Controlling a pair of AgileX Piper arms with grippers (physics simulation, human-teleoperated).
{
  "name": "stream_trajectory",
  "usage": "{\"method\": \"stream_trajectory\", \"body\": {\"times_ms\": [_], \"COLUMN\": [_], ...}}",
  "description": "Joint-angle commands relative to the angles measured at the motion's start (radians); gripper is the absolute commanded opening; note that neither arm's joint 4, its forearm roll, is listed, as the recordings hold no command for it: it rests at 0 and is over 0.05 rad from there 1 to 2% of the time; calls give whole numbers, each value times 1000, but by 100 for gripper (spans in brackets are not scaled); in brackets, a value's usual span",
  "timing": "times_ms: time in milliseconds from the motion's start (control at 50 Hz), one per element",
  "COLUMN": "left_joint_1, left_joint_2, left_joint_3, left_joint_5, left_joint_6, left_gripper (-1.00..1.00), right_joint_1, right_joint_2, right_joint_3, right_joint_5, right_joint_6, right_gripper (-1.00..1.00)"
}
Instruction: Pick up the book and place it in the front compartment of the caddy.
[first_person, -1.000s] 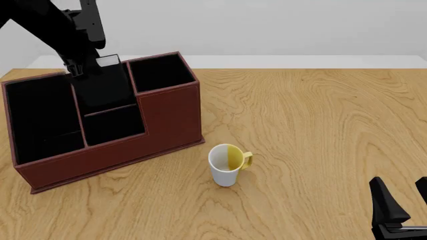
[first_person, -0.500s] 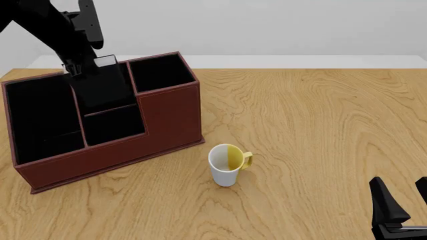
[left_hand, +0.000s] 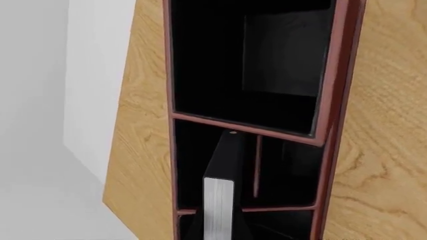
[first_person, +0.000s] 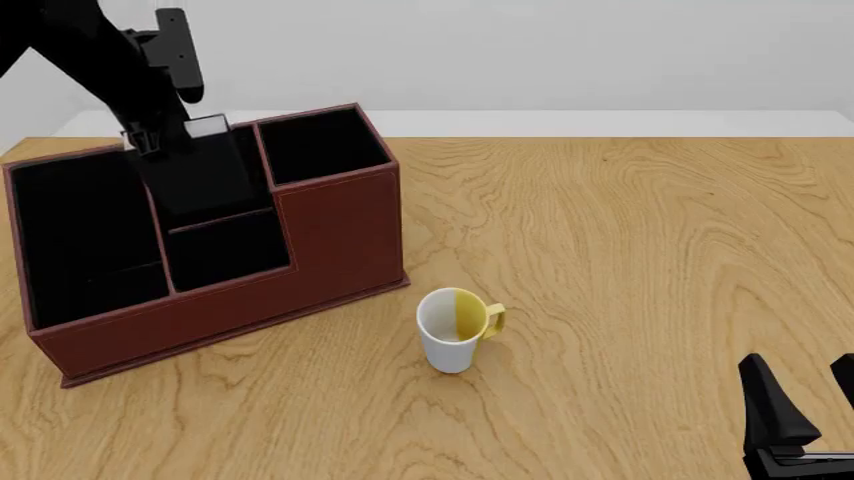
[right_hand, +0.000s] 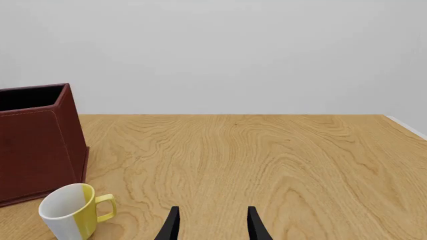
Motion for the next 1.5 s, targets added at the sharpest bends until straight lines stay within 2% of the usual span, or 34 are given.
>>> {"method": "stream_trajectory", "body": {"times_ms": [20,740,1180,1500], "left_joint_1": [15,4,60,50], "left_joint_2": [38,97,172,208], "left_joint_3": [-28,-54,-105,-96], "left_joint_5": [14,14,14,14], "left_joint_6": [80,39,75,70], "left_gripper": [-100,-100,-100,-100], "right_joint_1": [0,0,0,0], "right_joint_2": [0,0,0,0], "right_joint_3": [0,0,0,0], "right_joint_5": [0,0,0,0], "right_joint_6": [0,0,0,0], "right_gripper": [100,100,100,100]}}
